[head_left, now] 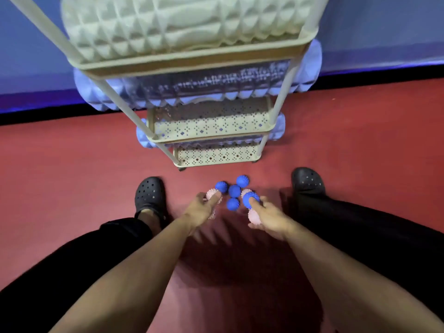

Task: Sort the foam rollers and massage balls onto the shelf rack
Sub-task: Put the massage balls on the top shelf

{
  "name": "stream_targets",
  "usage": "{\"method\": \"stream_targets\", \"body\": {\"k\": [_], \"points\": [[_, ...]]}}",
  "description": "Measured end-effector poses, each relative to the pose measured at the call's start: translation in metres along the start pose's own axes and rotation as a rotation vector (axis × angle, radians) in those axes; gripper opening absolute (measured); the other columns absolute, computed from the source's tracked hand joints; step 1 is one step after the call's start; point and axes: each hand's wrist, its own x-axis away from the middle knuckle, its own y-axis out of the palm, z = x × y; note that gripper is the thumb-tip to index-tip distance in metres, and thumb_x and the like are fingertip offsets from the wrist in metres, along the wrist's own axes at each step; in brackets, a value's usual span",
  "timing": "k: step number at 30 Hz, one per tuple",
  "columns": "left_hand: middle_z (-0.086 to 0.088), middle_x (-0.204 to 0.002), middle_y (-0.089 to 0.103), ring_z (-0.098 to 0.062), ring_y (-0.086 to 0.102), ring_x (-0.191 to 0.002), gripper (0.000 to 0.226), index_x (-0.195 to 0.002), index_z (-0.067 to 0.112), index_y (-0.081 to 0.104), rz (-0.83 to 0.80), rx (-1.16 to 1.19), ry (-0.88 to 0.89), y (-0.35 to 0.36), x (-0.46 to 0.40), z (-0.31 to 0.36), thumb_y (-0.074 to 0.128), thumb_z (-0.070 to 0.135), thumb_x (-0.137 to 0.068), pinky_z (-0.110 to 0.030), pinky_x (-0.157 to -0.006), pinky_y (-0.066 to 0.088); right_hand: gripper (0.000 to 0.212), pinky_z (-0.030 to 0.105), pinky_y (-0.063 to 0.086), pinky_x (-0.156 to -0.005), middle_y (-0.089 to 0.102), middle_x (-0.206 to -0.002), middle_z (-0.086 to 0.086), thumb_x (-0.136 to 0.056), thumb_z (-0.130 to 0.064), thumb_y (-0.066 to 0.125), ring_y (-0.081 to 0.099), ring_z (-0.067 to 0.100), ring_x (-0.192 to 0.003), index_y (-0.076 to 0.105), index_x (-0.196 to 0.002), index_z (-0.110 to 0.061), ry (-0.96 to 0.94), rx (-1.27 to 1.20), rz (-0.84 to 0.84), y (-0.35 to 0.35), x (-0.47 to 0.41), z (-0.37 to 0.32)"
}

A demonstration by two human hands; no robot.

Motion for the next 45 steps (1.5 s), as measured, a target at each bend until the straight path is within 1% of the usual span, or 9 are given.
{"method": "stream_targets", "body": {"k": [2, 7, 14, 20, 24, 28, 38, 41, 45], "points": [[-0.002, -0.076, 0.060, -0.017, 0.052, -0.064, 0.065, -0.113, 0.010, 0.056, -0.028, 0.091, 0.036, -0.016, 0.031, 0.029, 0.064, 0.066, -0.083, -0.038, -0.070, 0.049, 0.020, 0.039, 0.055, -0.076, 0.057, -0.100, 0.002, -0.106, -0.031, 0.043, 0.057, 0.013, -0.080, 0.049, -0.116, -0.014, -0.027, -0.114, -0.032, 0.008, 0.029, -0.031], [0.003, -0.057, 0.047, -0.012, 0.042, -0.053, 0.045, -0.093, 0.019, 0.058, -0.085, 0.298, 0.194, -0.056, 0.123, 0.119, 0.054, 0.064, -0.092, -0.037, -0.071, 0.050, 0.046, 0.035, 0.052, -0.059, 0.063, -0.083, 0.019, -0.102, -0.042, 0.050, 0.061, 0.026, -0.067, 0.057, -0.113, 0.003, -0.251, -0.101, 0.013, 0.020, 0.092, -0.109], [-0.012, -0.082, 0.071, -0.021, 0.065, -0.062, 0.054, -0.103, 0.020, 0.066, 0.038, 0.370, 0.379, -0.101, 0.252, 0.218, 0.042, 0.067, -0.095, -0.024, -0.051, 0.046, 0.059, 0.021, 0.035, -0.041, 0.064, -0.084, 0.034, -0.091, -0.064, 0.054, 0.055, 0.024, -0.063, 0.067, -0.093, -0.006, -0.559, 0.140, 0.092, 0.044, 0.204, -0.221], [-0.012, -0.099, 0.069, -0.018, 0.064, -0.063, 0.072, -0.127, 0.015, 0.056, 0.108, 0.339, 0.619, -0.147, 0.350, 0.295, 0.035, 0.075, -0.092, -0.018, -0.041, 0.037, 0.048, 0.024, 0.039, -0.040, 0.074, -0.092, 0.021, -0.095, -0.059, 0.053, 0.054, 0.024, -0.066, 0.066, -0.109, -0.014, -0.808, 0.228, 0.065, 0.059, 0.310, -0.318], [0.000, -0.069, 0.057, -0.013, 0.046, -0.060, 0.062, -0.106, 0.018, 0.066, 0.110, 0.286, 0.769, -0.173, 0.410, 0.340, 0.036, 0.071, -0.094, -0.021, -0.047, 0.029, 0.050, 0.024, 0.042, -0.041, 0.064, -0.107, 0.033, -0.090, -0.064, 0.055, 0.058, 0.026, -0.075, 0.063, -0.109, -0.019, -0.967, 0.290, 0.070, 0.066, 0.369, -0.379], [0.000, -0.065, 0.055, -0.013, 0.047, -0.058, 0.046, -0.090, 0.019, 0.061, 0.084, 0.266, 0.952, -0.197, 0.458, 0.386, 0.040, 0.058, -0.101, -0.026, -0.052, 0.038, 0.046, 0.028, 0.046, -0.041, 0.067, -0.088, 0.011, -0.094, -0.052, 0.057, 0.058, 0.019, -0.058, 0.059, -0.120, -0.013, -1.130, 0.372, 0.157, 0.077, 0.423, -0.438], [0.005, -0.082, 0.058, -0.016, 0.057, -0.078, 0.032, -0.096, 0.013, 0.061, 0.612, -0.255, 1.356, -0.261, 0.517, 0.504, 0.053, 0.044, -0.098, -0.030, -0.066, 0.045, 0.046, 0.027, 0.045, -0.085, 0.060, -0.112, -0.002, -0.097, -0.051, 0.055, 0.058, 0.015, -0.095, 0.049, -0.132, -0.022, -1.434, 0.766, 0.384, 0.074, 0.489, -0.583], [-0.004, -0.083, 0.068, -0.023, 0.065, -0.078, 0.053, -0.091, 0.014, 0.066, 0.746, -0.397, 1.297, -0.276, 0.508, 0.539, 0.052, 0.065, -0.084, -0.046, -0.067, 0.054, 0.055, 0.038, 0.046, -0.097, 0.058, -0.127, 0.002, -0.096, -0.051, 0.056, 0.058, 0.023, -0.110, 0.044, -0.140, -0.021, -1.374, 1.001, 0.529, 0.071, 0.481, -0.612], [-0.002, -0.086, 0.068, -0.020, 0.066, -0.079, 0.052, -0.094, 0.017, 0.064, 0.789, -0.504, 1.210, -0.283, 0.490, 0.558, 0.059, 0.067, -0.082, -0.041, -0.066, 0.053, 0.060, 0.044, 0.044, -0.100, 0.059, -0.129, 0.010, -0.096, -0.057, 0.051, 0.057, 0.031, -0.114, 0.048, -0.140, -0.016, -1.163, 1.255, 0.646, 0.063, 0.457, -0.626]]}}
